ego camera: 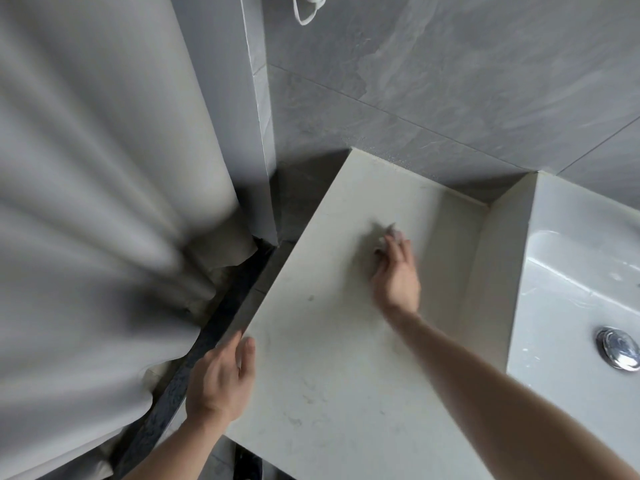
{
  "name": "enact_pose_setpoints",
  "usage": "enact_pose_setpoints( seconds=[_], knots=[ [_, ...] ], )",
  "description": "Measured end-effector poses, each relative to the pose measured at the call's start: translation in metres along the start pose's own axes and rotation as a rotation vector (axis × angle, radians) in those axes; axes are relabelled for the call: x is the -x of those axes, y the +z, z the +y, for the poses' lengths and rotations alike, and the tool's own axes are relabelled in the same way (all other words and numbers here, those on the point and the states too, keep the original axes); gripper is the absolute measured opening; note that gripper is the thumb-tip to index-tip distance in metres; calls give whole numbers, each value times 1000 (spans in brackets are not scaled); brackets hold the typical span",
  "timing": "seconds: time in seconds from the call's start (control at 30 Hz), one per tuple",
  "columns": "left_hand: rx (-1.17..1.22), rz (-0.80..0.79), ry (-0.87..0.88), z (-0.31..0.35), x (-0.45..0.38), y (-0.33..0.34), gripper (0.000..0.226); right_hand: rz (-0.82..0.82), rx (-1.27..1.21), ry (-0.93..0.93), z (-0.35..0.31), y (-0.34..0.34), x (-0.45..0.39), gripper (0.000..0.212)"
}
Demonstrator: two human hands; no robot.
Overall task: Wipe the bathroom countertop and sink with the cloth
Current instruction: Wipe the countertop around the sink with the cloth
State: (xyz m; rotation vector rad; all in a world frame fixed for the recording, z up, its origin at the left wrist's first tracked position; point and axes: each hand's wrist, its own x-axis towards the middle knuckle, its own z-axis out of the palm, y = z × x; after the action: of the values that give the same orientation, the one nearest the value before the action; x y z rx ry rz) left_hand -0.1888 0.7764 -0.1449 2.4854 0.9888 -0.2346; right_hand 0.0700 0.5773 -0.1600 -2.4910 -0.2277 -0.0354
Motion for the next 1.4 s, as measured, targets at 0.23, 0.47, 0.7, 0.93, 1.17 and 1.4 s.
enact_pose_setpoints(
  seconds=[0.23, 0.47, 0.7, 0.93, 1.17, 1.4],
  knots=[
    [5, -3, -22, -2, -1, 3, 75, 143, 159, 361, 45, -29, -43, 46],
    [-4, -6, -27, 0, -1, 1, 75, -51, 102, -71, -57, 37, 4, 53],
    [-19, -21, -24, -3, -4, 5, 80, -316, -13, -349, -112, 76, 39, 55],
    [-8, -18, -17, -3, -3, 3, 79, -117, 73, -145, -6, 6, -27, 44],
    [-7, 9, -5, 0, -2, 3, 71, 125, 220, 359, 72, -48, -81, 55],
    [-30, -4, -24, 1, -2, 3, 75, 100, 219, 345, 28, -10, -59, 58]
  ],
)
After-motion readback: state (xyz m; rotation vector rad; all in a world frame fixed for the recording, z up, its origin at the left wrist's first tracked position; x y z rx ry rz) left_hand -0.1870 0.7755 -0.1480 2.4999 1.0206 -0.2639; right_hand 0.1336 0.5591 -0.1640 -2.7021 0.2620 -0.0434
